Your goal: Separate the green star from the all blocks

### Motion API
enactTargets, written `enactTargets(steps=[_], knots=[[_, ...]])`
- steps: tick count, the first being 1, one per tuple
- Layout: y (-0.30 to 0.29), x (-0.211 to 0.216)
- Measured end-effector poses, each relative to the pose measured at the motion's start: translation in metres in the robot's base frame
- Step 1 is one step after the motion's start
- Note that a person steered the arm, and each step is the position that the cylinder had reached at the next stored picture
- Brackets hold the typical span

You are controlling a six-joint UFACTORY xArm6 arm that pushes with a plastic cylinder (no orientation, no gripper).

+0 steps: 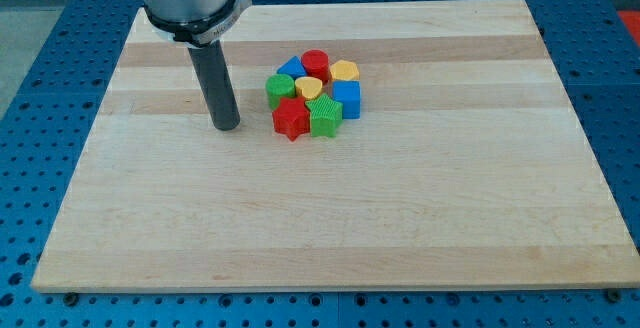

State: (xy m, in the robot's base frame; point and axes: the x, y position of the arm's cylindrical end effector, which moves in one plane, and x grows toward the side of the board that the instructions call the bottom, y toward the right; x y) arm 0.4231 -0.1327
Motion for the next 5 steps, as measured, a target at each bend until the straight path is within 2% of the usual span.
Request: enactTargets(steps=[1, 3, 5], knots=[[0.0, -0.004], [0.03, 0.02], [0.085, 0.016]])
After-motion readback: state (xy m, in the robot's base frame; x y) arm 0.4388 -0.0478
